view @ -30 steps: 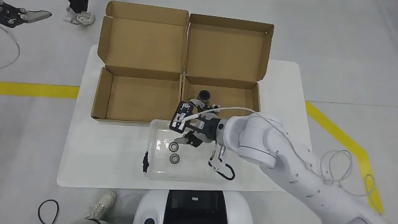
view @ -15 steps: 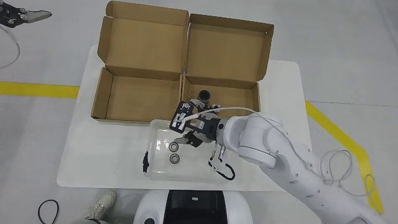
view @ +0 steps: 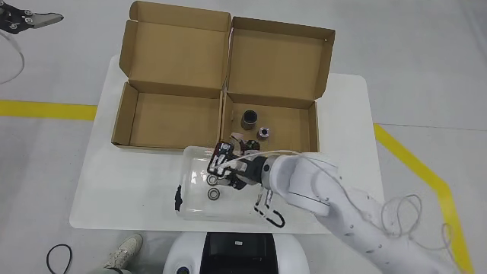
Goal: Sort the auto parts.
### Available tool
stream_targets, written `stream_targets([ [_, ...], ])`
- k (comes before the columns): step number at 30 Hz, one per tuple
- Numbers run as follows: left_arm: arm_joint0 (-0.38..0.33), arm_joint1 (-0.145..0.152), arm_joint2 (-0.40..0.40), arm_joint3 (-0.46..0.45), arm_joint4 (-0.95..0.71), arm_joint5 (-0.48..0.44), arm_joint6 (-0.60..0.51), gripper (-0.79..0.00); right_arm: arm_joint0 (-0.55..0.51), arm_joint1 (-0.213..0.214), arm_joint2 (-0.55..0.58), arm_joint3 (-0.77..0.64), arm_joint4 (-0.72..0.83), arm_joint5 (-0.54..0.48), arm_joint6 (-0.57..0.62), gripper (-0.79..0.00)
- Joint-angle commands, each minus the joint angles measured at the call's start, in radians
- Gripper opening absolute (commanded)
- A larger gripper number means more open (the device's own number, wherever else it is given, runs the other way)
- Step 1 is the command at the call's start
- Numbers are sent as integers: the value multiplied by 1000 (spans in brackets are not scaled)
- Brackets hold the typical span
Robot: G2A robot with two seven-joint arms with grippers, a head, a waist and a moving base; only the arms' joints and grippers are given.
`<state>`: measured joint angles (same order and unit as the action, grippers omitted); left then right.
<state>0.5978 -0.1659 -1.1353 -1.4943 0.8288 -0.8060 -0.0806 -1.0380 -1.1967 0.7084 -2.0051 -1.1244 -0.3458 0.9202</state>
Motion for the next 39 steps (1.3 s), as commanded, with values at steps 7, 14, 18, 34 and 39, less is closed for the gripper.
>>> stream_targets([
  [7, 0, 0, 0, 0, 0, 0, 0, 0, -68, 5, -19, 25, -110, -16, -119, -55],
  [14, 0, 0, 0, 0, 0, 0, 0, 0, -52, -4, -46, 114, -82, -110, -166, -302],
  [18, 0, 0, 0, 0, 0, 0, 0, 0, -23, -15, -60, 178, -37, -154, -178, -394],
  [34, 0, 0, 0, 0, 0, 0, 0, 0, 51, -65, -156, 375, -82, -210, -294, -302],
  [39, 0, 0, 0, 0, 0, 0, 0, 0, 76, -90, -192, 427, -80, -198, -305, -326],
])
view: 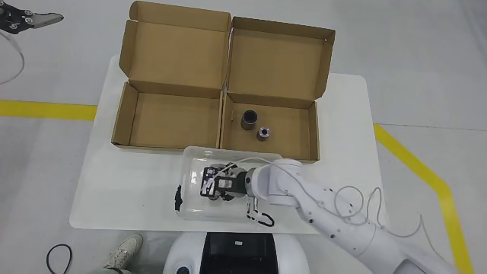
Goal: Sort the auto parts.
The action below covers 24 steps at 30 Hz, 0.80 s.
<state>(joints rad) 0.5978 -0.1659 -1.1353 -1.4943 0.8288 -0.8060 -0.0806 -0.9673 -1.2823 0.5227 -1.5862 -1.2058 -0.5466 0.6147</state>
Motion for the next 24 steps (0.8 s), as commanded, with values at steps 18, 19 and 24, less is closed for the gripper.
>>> stream_targets([
  [18, 0, 0, 0, 0, 0, 0, 0, 0, 71, -83, -70, 132, 17, 60, 23, -320],
  [19, 0, 0, 0, 0, 0, 0, 0, 0, 75, -87, -73, 138, 15, 61, 22, -320],
  [24, 0, 0, 0, 0, 0, 0, 0, 0, 90, -108, -88, 168, 14, 65, 32, -326],
])
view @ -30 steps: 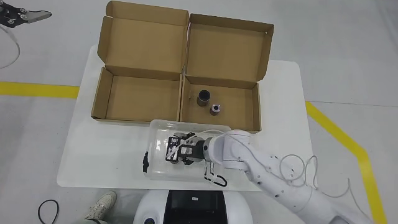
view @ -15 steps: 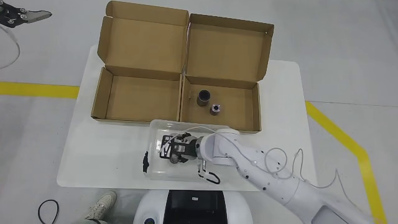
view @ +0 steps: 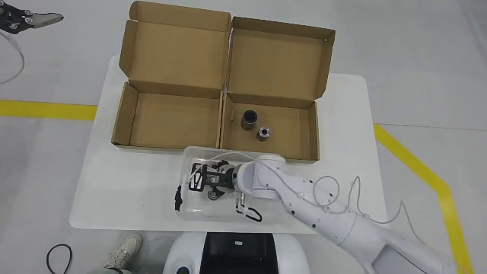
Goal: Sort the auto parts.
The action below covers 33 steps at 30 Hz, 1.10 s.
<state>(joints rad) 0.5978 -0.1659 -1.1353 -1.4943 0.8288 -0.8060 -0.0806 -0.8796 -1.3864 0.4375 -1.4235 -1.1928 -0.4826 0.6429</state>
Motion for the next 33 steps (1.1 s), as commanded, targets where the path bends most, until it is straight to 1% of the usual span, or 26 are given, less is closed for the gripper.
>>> stream_targets([
  [1, 0, 0, 0, 0, 0, 0, 0, 0, 6, -9, -6, 12, 3, 1, 6, -323],
  [7, 0, 0, 0, 0, 0, 0, 0, 0, 24, -35, -24, 49, 9, 7, 30, -326],
  [12, 0, 0, 0, 0, 0, 0, 0, 0, 21, -44, -23, 57, -1, 25, 59, -339],
  [20, 0, 0, 0, 0, 0, 0, 0, 0, -20, -32, 9, 23, -35, 59, 88, -369],
  [30, 0, 0, 0, 0, 0, 0, 0, 0, -72, -13, 46, -35, -76, 63, 124, -323],
  [33, 0, 0, 0, 0, 0, 0, 0, 0, -77, -14, 47, -38, -85, 59, 126, -336],
])
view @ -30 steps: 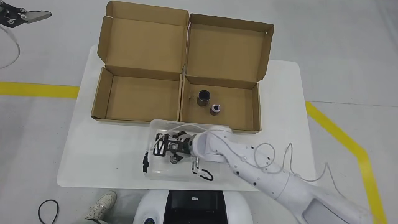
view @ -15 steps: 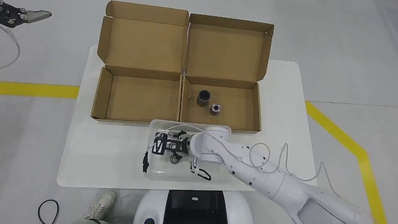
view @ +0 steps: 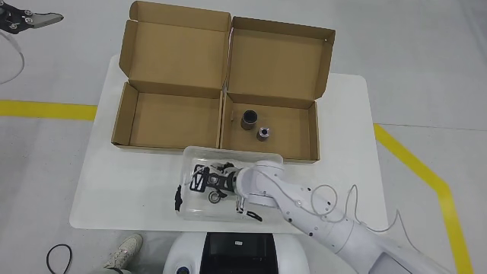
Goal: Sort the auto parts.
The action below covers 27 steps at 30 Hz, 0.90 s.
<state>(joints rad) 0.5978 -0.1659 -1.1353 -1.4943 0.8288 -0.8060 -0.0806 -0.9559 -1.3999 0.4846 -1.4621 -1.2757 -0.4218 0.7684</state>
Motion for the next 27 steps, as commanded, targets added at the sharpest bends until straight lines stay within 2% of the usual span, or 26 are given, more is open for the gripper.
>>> stream_targets([
  [1, 0, 0, 0, 0, 0, 0, 0, 0, 0, -2, 0, 2, -3, -2, 2, -339],
  [9, 0, 0, 0, 0, 0, 0, 0, 0, 3, -16, -6, 26, -5, -10, -10, -425],
  [15, 0, 0, 0, 0, 0, 0, 0, 0, 1, -23, -9, 26, -30, 2, -13, -702],
  [19, 0, 0, 0, 0, 0, 0, 0, 0, -10, -23, 0, 9, -54, 21, -20, -779],
  [23, 0, 0, 0, 0, 0, 0, 0, 0, -25, -17, 22, -14, -60, 21, -45, -785],
  [27, 0, 0, 0, 0, 0, 0, 0, 0, -48, -2, 69, -36, -34, -22, -119, -785],
])
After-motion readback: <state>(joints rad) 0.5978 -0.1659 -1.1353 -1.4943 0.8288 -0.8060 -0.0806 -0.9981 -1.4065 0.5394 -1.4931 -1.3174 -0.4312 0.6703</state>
